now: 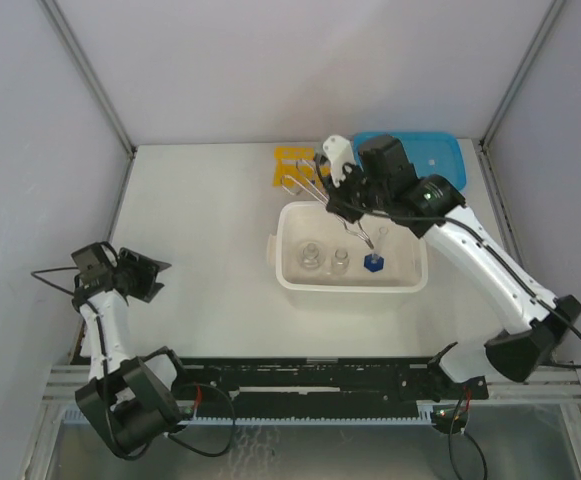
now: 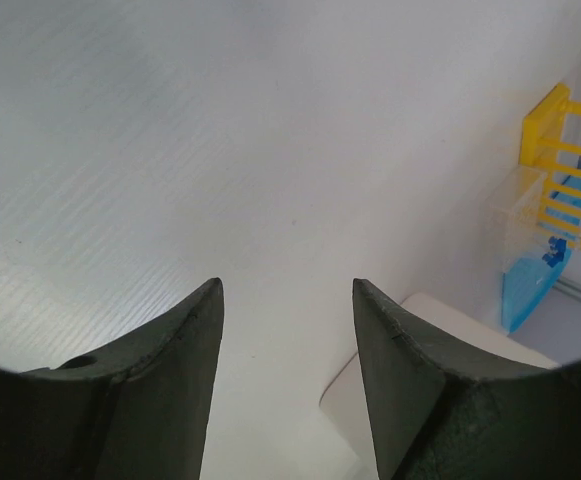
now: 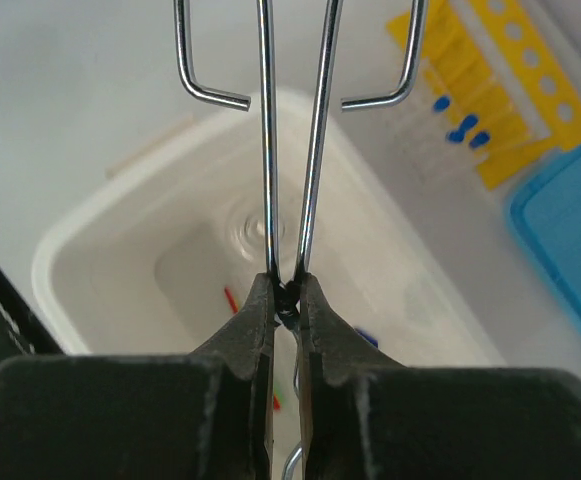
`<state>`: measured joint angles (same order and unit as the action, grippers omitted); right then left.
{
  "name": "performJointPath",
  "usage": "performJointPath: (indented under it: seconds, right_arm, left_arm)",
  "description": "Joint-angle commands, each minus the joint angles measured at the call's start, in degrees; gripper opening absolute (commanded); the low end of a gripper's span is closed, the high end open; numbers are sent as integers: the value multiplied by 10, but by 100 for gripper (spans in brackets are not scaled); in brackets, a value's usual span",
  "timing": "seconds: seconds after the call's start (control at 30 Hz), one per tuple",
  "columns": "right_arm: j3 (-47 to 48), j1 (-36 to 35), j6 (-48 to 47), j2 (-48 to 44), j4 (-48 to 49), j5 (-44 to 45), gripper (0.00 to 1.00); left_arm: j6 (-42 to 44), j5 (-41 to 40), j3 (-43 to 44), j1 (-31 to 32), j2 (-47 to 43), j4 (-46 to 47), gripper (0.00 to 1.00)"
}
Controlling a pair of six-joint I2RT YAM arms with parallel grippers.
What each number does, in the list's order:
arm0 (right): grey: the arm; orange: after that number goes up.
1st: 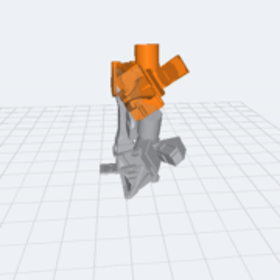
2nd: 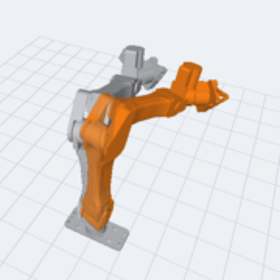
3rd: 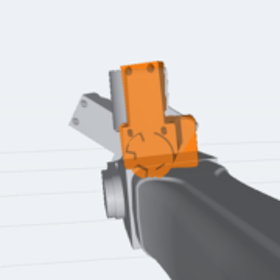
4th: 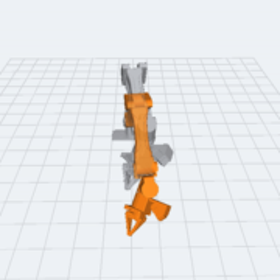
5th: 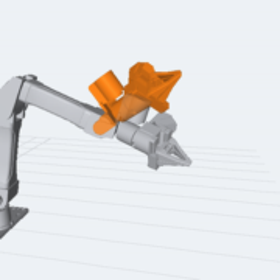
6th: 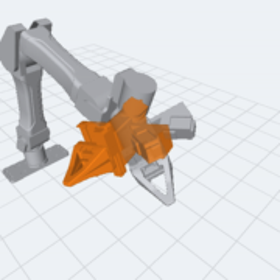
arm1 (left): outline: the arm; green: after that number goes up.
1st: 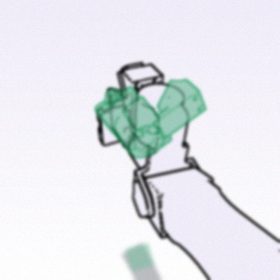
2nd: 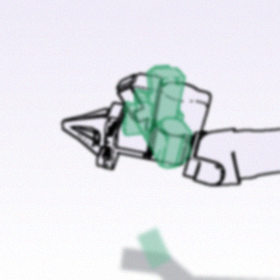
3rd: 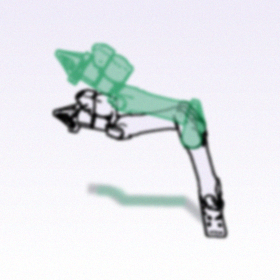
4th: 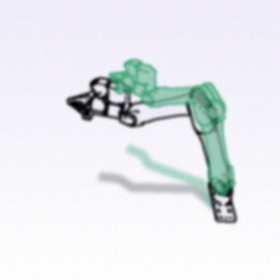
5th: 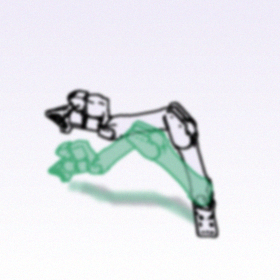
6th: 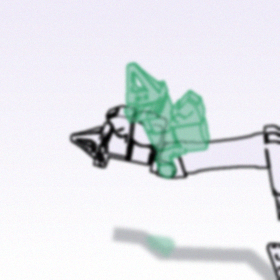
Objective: Organize the chemistry lab equipment
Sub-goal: Place the chemistry item in the storage box.
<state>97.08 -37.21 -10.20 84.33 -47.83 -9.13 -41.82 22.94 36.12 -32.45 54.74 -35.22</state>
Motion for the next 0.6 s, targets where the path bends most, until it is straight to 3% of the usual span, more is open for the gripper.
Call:
performJointPath:
  seconds: [0.0, 0.27, 0.57]
  right_arm:
    - [-89, -19, -126, -87, -4, -27, 0]
    - [-163, -71, -242, -72, -136, -5, 0]
    - [-196, -50, -274, -17, -138, -15, 0]
  left_arm:
    - [19, -5, 26, 39, 9, 3, 58]
    - [18, -71, 56, 155, 33, -6, 58]
    - [19, -126, 81, 236, 61, -1, 57]
